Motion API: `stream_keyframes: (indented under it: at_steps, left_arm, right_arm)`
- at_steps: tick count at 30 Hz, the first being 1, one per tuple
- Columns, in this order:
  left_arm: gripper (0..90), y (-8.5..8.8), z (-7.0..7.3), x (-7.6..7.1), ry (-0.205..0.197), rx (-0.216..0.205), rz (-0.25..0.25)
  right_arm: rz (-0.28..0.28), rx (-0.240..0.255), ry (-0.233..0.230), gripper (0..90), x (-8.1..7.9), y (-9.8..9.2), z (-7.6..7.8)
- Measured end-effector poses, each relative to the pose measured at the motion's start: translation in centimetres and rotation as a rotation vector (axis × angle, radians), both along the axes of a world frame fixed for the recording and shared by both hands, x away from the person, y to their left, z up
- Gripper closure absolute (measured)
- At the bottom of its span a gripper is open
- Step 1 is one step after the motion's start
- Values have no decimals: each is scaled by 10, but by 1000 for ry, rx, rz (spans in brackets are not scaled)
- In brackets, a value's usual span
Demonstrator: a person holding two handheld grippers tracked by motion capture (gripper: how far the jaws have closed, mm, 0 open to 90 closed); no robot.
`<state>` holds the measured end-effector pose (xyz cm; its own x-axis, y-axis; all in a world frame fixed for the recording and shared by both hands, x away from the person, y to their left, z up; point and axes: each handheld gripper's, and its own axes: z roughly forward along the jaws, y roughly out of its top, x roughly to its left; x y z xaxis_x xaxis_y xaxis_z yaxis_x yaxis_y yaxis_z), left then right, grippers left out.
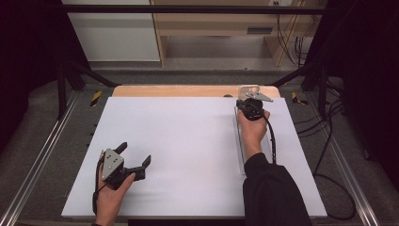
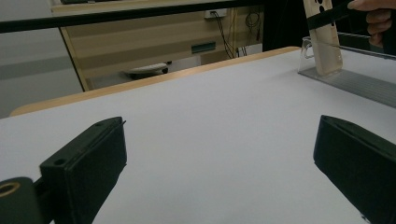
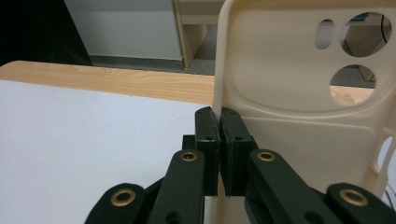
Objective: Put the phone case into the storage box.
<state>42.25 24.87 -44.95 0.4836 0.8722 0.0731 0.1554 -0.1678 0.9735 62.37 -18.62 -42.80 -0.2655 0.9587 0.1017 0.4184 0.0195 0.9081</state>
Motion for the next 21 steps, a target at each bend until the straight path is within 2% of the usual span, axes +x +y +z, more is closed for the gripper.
stream_keyframes:
  at_steps: [21]
  left_arm:
    - [25,0,0,0,0,1,-1]
  right_arm:
    - [-3,7,-2,870,2,2,-2]
